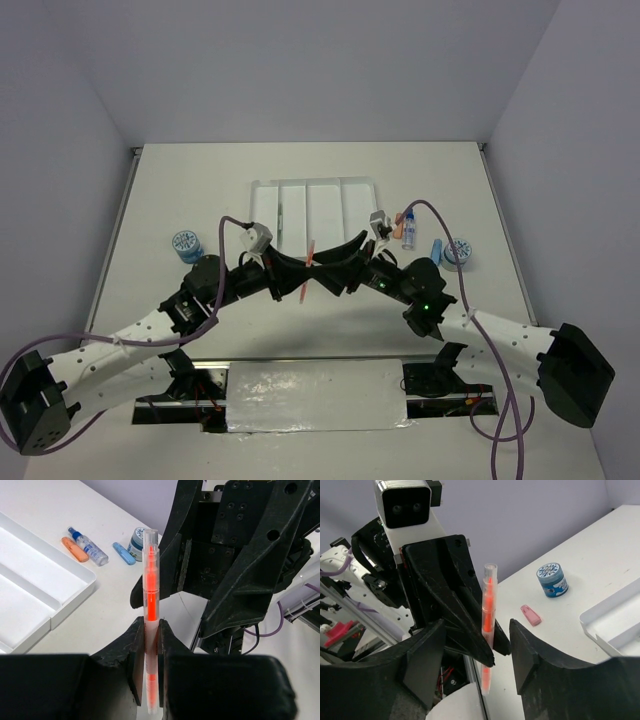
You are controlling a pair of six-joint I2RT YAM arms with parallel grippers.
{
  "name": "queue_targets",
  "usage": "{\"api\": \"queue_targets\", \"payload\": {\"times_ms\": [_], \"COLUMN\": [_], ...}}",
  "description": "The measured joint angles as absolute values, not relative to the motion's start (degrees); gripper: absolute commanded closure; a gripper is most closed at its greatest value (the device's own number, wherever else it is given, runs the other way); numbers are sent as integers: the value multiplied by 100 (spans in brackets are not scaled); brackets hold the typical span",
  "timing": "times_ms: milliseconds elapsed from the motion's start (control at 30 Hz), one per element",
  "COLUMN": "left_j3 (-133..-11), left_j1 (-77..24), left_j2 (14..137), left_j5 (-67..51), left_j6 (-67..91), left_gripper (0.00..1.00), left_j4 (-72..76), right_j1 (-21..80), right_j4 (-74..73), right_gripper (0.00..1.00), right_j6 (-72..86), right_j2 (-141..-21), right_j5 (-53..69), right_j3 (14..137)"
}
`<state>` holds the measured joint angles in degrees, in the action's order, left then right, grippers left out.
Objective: Sort the stationery into containers
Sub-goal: Close the pen cap on the pen.
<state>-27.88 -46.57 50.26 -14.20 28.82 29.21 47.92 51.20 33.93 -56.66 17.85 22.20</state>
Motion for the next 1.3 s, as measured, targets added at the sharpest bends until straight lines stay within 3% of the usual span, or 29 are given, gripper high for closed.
{"api": "queue_targets", "payload": {"times_ms": [167,467,800,1033,1300], "left_j3": [-2788,-2786,-2786,-2786,-2840], "left_j1": [-4652,-4652,-4652,-4630,-4628], "left_j2": [4919,4923,4923,4921,4886], "left_j5": [-1437,-1540,-1581,-1594,-1570], "left_j6": [2873,2869,2864,2851,2696], "left_gripper": [100,100,100,100,100], "left_j4": [2923,2919,2919,2849,2628], "right_j1": [4792,4626,4499,4484,4477], "right_j4": [4893,4407,4318,4351,4716], "right_gripper": [35,38,60,100,100], "right_j6": [3221,3011,3013,3105,3260], "right_j2": [-5572,-5588,-5767,-5802,-5953], "right_j5": [1782,1743,1791,1914,1935], "right_j3": [2338,2882,3050,3050,2902]}}
